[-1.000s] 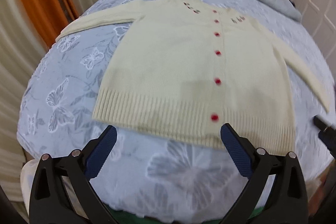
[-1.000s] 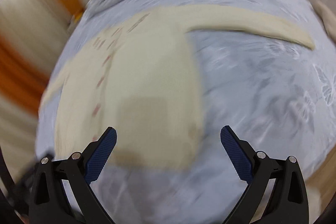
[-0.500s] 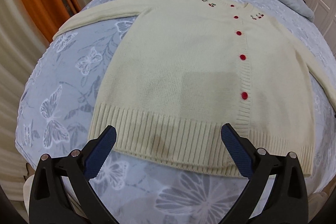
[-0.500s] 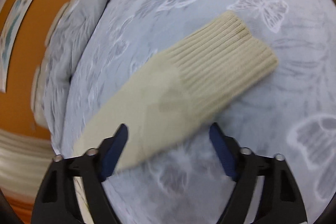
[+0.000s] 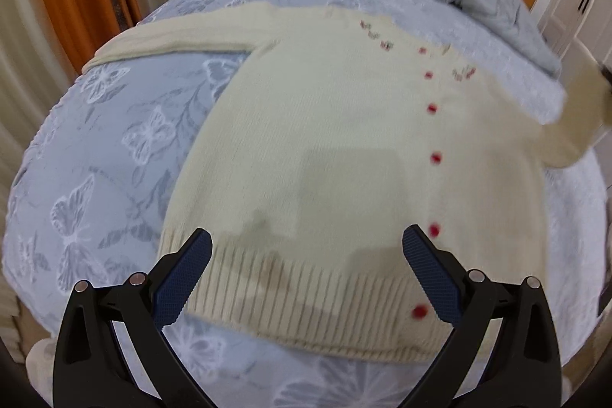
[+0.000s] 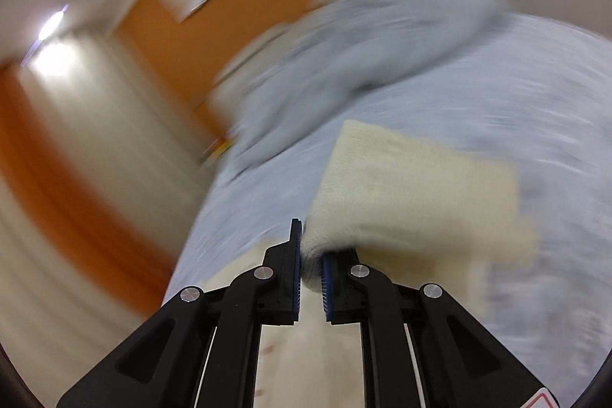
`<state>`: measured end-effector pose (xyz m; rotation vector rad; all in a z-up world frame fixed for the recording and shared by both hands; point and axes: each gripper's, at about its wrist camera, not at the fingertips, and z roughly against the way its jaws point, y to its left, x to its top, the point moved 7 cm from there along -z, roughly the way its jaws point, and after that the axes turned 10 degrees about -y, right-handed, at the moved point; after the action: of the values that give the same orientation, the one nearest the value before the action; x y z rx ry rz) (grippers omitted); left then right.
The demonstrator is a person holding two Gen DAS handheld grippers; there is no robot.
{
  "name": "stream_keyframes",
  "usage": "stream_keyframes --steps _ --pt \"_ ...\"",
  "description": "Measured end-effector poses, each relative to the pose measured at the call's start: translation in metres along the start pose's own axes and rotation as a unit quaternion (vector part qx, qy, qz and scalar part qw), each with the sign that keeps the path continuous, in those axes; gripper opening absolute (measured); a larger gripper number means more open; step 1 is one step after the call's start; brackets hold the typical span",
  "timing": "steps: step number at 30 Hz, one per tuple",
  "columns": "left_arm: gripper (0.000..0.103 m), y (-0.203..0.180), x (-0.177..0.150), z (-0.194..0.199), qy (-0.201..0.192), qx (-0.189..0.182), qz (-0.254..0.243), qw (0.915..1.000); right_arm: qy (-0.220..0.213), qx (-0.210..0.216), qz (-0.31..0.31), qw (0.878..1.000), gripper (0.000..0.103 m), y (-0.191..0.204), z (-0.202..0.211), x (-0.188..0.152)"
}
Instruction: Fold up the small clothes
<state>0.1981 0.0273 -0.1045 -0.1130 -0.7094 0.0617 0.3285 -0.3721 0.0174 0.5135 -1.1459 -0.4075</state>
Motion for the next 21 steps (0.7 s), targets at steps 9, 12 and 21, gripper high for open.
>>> stream_keyframes --steps 9,12,21 --pt "0.098 -0.013 0.059 -0.030 -0.008 -0.078 0.069 0.9946 0.213 0.021 0.157 0.964 0.020 0.104 -0.138 -0.189" --pt "0.098 -0.020 0.077 -0.060 0.000 -0.106 0.091 0.9901 0.190 0.014 0.128 0.973 0.056 0.079 -0.102 -0.192" --pt "0.098 -0.108 0.127 -0.143 0.021 -0.144 0.065 0.9873 0.147 -0.105 0.023 0.983 0.064 -0.047 -0.018 -0.177"
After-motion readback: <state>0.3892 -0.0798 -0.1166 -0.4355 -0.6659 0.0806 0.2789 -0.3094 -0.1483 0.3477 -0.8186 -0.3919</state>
